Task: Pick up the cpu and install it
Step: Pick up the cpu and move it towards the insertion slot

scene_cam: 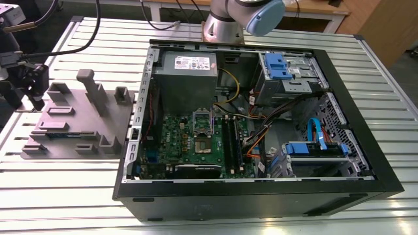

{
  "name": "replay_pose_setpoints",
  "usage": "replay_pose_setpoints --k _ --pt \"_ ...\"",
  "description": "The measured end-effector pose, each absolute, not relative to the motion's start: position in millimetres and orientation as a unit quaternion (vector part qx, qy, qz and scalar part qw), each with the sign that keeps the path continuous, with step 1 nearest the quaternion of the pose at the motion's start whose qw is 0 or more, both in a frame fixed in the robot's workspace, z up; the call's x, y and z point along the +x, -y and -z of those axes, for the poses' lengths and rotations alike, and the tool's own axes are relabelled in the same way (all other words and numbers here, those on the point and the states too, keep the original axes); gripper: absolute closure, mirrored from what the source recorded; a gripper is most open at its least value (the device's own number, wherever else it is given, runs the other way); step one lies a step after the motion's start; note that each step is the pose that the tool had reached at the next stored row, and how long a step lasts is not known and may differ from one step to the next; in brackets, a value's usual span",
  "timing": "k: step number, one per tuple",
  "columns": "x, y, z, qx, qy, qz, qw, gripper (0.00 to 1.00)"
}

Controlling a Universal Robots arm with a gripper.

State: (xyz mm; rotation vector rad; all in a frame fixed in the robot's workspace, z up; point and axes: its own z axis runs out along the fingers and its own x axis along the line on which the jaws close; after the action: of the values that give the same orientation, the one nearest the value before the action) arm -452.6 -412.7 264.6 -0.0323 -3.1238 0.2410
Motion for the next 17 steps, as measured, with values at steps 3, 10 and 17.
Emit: replay_pose_setpoints --k 3,10,17 --pt "-452.7 412.7 -264.7 -0.010 0.997 -0.079 0.004 0.53" --pt "-452.6 412.7 -265.4 -0.010 0.997 -0.081 0.004 0.53" --pt "-452.6 412.7 -267.1 -0.010 0.997 -0.081 0.004 0.53"
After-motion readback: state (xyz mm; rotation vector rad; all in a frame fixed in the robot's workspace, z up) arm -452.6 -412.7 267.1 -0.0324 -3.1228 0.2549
